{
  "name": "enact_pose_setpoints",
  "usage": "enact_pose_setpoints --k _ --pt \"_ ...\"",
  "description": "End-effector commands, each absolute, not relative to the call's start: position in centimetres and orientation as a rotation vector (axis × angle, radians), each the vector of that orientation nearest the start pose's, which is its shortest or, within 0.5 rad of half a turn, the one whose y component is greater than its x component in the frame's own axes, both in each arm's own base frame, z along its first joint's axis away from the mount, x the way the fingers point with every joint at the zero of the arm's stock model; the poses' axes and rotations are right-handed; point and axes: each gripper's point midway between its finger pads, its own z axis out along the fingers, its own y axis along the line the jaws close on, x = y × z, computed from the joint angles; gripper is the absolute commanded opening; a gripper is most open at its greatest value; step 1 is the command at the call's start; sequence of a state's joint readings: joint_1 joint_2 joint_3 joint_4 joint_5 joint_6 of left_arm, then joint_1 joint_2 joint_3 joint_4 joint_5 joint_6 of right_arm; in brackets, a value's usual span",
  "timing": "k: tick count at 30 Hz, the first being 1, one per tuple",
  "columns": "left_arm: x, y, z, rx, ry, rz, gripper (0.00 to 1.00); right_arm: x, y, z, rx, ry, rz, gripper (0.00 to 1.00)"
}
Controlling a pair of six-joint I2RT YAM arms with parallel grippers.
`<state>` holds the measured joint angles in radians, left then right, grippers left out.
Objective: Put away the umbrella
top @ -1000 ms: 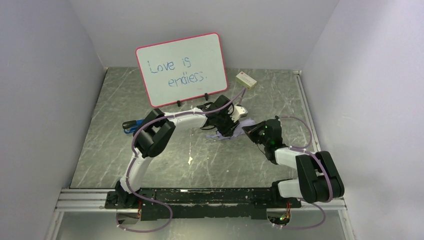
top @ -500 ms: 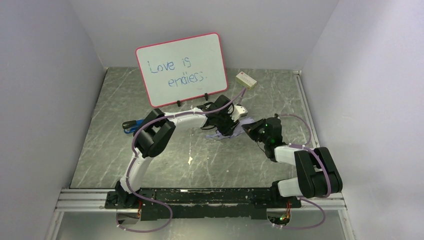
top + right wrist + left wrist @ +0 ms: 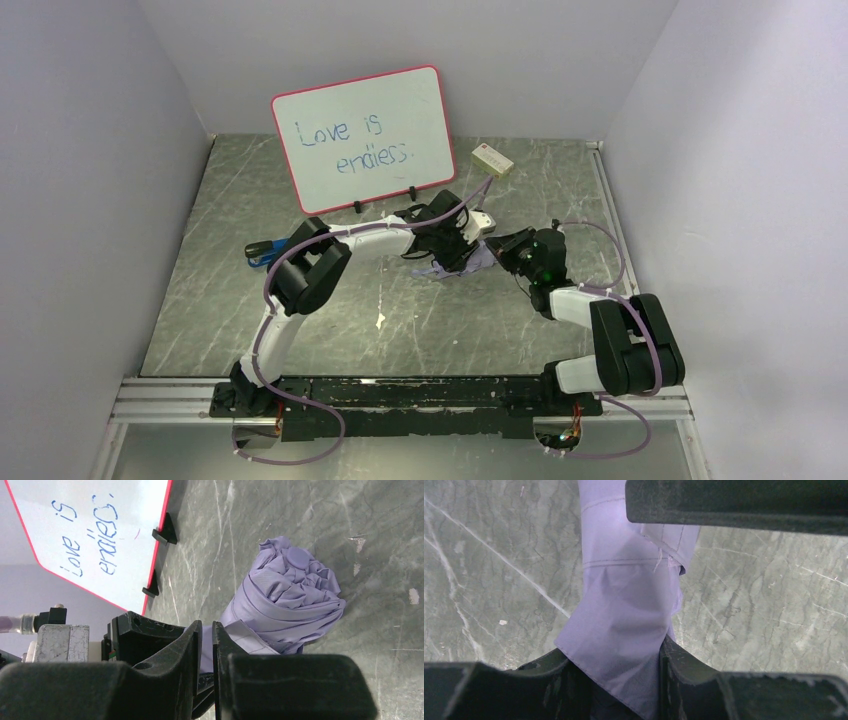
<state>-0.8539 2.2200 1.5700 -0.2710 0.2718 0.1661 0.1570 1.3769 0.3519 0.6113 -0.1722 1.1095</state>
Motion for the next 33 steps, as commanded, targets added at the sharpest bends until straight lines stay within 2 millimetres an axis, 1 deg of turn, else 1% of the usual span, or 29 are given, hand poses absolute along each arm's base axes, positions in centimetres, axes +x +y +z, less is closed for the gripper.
enact_pose_setpoints --k 1,4,10,14,19,23,33 --pt "25.7 -30.4 -11.4 1.537 2.645 -0.2 0.05 35.4 12.1 8.7 0.838 1.913 0.962 0.17" --pt "25.7 -30.4 -11.5 1.536 2.646 -0.201 0.05 35.3 12.1 8.5 0.838 1.919 0.967 0.17" --pt "25.7 -30.5 -11.3 1.535 2.643 -0.207 0.05 35.4 11.8 8.9 0.822 1.919 0.942 0.17" --pt "25.8 -30.6 -11.4 1.531 2.645 -0.207 0.05 35.3 12.2 8.2 0.821 1.947 0.954 0.17" --pt "25.7 -30.5 -11.3 1.533 2.645 -0.209 0.05 35.0 12.5 6.7 0.829 1.988 0.964 0.17" --pt "25.7 -30.5 -11.3 1.533 2.645 -0.208 0.05 34.6 12.7 5.1 0.839 2.034 0.958 0.15" --pt "25.7 -30.5 -11.3 1.534 2.647 -0.211 0.05 32.7 11.9 1.2 0.899 2.108 0.88 0.13"
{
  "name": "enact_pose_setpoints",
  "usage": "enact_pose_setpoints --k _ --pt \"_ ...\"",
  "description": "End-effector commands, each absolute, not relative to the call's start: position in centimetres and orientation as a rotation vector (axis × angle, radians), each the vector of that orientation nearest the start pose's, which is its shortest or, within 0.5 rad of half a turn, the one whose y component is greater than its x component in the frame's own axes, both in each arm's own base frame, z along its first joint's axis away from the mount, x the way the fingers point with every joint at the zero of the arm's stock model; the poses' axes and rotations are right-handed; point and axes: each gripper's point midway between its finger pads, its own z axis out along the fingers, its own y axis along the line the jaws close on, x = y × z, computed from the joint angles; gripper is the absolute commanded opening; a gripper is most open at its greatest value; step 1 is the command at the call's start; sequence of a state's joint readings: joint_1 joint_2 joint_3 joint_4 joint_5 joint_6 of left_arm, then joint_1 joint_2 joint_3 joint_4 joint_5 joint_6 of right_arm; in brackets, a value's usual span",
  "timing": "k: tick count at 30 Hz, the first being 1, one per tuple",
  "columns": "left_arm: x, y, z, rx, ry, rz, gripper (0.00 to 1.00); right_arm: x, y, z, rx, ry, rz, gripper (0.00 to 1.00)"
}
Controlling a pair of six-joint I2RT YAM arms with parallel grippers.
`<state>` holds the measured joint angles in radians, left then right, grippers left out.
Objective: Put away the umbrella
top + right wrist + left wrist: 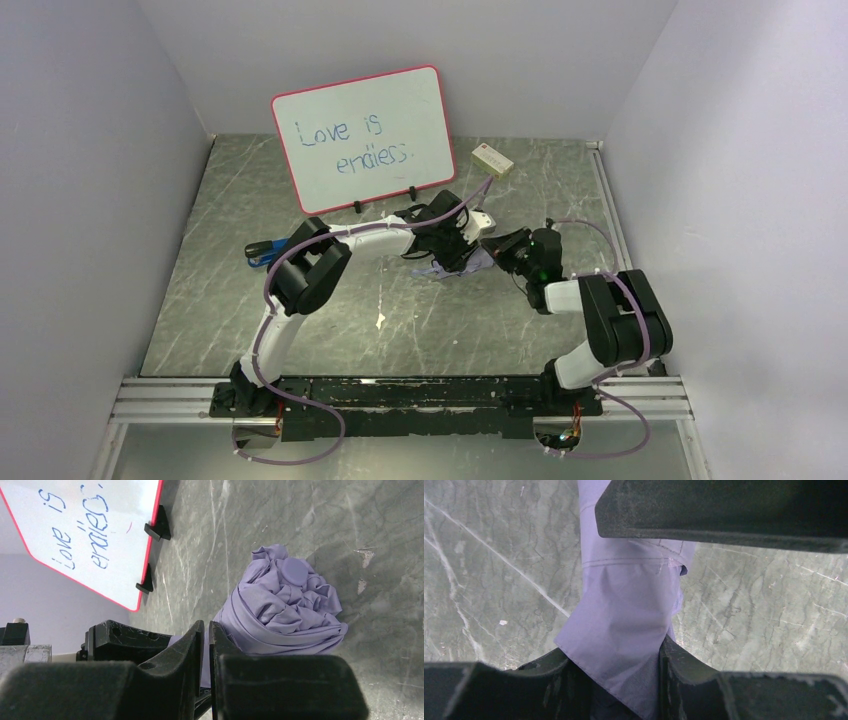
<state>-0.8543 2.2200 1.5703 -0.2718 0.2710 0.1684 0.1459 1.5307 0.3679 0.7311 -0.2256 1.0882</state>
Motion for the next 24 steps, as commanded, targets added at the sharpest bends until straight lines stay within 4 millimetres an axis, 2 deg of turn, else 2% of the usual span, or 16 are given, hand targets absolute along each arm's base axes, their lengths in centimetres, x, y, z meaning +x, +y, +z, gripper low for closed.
enact_pose_setpoints --k 1,7,9,11,13,15,18,20,24 --pt "25.6 -30.5 -11.3 1.535 2.647 -0.213 0.05 32.4 11.8 0.9 0.9 2.106 0.875 0.13" --pt "25.7 -30.6 -11.3 1.532 2.648 -0.214 0.05 30.0 11.6 -2.1 0.931 2.141 0.848 0.13" --pt "25.6 -30.6 -11.2 1.531 2.649 -0.215 0.05 29.8 11.7 -2.3 0.93 2.141 0.858 0.13" --pt "25.7 -30.8 -11.1 1.525 2.646 -0.226 0.05 30.4 11.8 -1.4 0.914 2.123 0.869 0.13" --pt "25.7 -30.9 -10.9 1.52 2.644 -0.235 0.05 31.5 11.6 0.1 0.881 2.1 0.845 0.14" --pt "25.8 -31.0 -10.8 1.518 2.642 -0.243 0.05 33.1 10.8 2.4 0.838 2.06 0.779 0.15" --pt "25.9 -31.2 -10.5 1.511 2.636 -0.252 0.05 34.6 9.3 6.3 0.777 2.011 0.663 0.19" --pt "26.2 -31.5 -10.0 1.497 2.615 -0.263 0.05 35.5 8.1 9.6 0.737 1.951 0.59 0.22" --pt "26.7 -32.0 -8.5 1.485 2.573 -0.308 0.05 35.6 6.2 15.2 0.688 1.863 0.483 0.29"
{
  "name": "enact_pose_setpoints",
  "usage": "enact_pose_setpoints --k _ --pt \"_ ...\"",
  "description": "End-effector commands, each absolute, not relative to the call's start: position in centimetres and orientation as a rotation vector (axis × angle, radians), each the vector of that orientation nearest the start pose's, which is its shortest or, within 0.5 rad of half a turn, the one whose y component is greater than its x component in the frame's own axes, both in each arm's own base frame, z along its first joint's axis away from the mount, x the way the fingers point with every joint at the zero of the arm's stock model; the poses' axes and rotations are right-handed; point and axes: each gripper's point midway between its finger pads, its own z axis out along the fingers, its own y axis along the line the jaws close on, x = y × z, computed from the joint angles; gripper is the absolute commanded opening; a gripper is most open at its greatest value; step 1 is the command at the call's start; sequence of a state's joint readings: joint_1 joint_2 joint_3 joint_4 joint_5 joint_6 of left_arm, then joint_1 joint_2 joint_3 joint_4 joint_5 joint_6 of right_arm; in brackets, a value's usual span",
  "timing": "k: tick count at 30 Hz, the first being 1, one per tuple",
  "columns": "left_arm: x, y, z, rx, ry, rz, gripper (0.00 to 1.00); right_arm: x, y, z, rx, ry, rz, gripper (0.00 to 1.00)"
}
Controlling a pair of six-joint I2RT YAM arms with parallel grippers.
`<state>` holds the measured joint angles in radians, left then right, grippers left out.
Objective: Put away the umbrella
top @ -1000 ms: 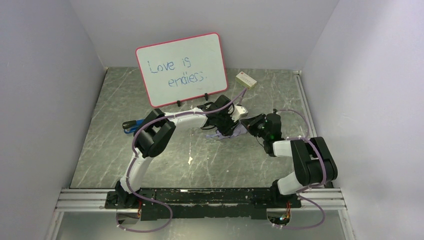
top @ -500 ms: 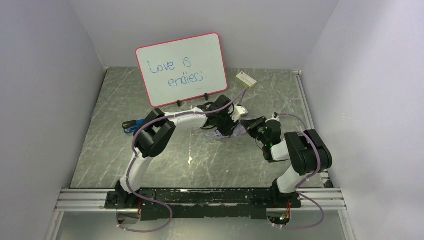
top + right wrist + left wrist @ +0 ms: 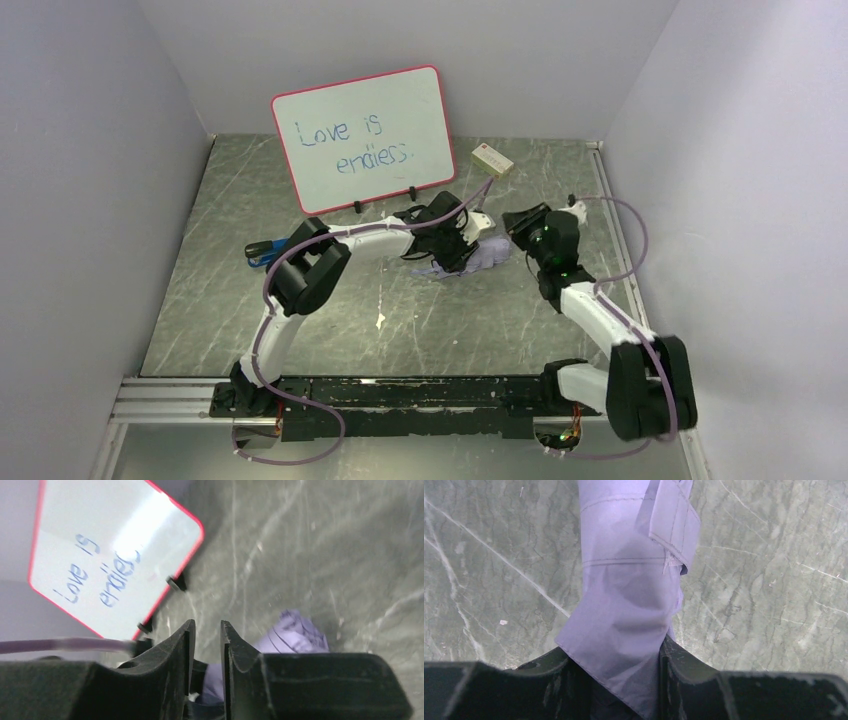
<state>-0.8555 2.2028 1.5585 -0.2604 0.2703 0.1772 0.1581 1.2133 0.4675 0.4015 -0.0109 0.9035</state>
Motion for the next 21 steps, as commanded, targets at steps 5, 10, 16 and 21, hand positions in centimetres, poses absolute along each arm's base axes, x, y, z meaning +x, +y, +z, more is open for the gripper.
enact_pose_setpoints --k 5,10,16,21 --pt "26.4 -31.2 -7.0 1.557 2.533 -0.299 0.05 34.2 5.2 17.9 0.68 1.836 0.438 0.38" --pt "26.0 -29.9 -5.8 1.526 2.532 -0.246 0.1 32.5 4.9 18.1 0.68 1.857 0.427 0.46" --pt "26.6 -31.0 -4.0 1.45 2.509 -0.297 0.28 31.9 4.8 18.6 0.66 1.862 0.42 0.49" --pt "27.2 -33.1 -1.2 1.412 2.444 -0.417 0.68 32.1 4.9 19.6 0.632 1.859 0.413 0.52"
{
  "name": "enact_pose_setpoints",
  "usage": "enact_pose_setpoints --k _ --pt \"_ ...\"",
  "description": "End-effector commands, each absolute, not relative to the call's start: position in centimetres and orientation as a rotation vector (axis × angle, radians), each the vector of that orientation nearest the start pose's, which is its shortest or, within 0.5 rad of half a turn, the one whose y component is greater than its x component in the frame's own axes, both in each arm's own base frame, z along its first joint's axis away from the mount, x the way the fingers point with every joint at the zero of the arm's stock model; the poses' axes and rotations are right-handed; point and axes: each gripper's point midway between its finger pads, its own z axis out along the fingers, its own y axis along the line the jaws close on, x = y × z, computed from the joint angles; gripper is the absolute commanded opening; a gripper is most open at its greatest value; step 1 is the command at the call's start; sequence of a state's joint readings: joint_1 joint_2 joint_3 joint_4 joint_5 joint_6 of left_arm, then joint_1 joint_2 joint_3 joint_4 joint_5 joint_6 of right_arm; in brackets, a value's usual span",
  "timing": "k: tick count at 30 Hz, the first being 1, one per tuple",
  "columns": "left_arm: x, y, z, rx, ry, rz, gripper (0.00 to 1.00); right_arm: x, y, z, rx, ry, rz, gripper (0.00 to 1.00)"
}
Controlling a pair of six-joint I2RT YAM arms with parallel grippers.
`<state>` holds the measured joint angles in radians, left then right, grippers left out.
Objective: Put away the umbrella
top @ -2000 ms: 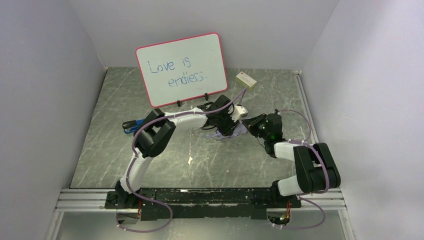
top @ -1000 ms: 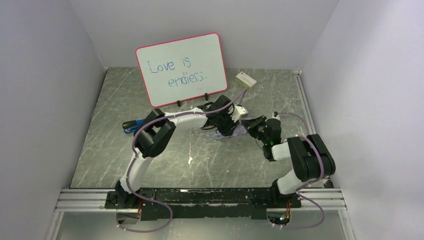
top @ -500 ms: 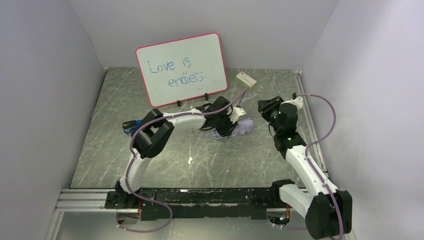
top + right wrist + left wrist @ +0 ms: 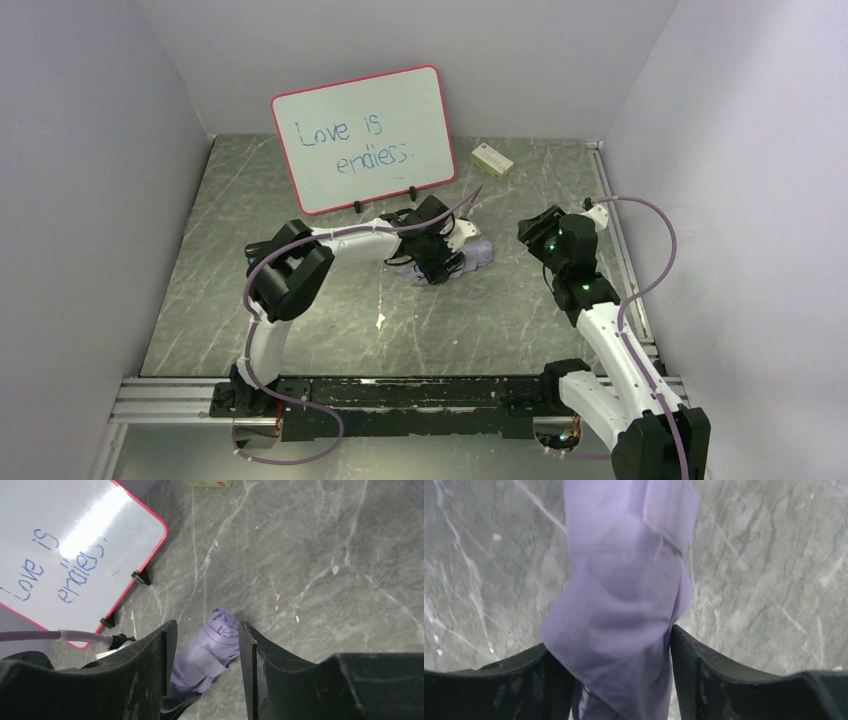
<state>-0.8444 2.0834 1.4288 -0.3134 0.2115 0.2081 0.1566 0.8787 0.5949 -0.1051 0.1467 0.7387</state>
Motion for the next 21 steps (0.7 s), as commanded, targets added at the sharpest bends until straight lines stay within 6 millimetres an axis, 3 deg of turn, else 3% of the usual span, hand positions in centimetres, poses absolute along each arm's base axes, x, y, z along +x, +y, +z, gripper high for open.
enact_pose_setpoints --k 1,4,7,8,10,16,21 --pt "27.5 -33.6 -0.4 1.401 2.424 -0.434 0.69 32.1 4.8 19.8 0.628 1.857 0.409 0.53" --pt "28.2 -34.8 2.5 1.37 2.358 -0.481 0.69 32.3 4.8 20.7 0.604 1.85 0.398 0.57" --pt "29.5 -35.6 5.9 1.312 2.277 -0.485 0.71 32.3 4.4 21.7 0.594 1.843 0.372 0.75" --pt "29.8 -35.6 7.1 1.291 2.25 -0.481 0.83 32.3 4.3 21.9 0.588 1.844 0.365 0.83" --pt "30.5 -35.5 9.5 1.24 2.201 -0.466 0.86 32.2 4.4 22.3 0.584 1.853 0.362 0.99" --pt "32.8 -32.8 18.0 0.885 2.022 -0.413 0.86 32.2 4.9 23.0 0.51 1.966 0.327 1.0" --pt "32.5 -27.5 24.1 0.485 1.872 -0.398 0.89 32.9 5.3 23.9 0.372 2.012 0.293 1.0"
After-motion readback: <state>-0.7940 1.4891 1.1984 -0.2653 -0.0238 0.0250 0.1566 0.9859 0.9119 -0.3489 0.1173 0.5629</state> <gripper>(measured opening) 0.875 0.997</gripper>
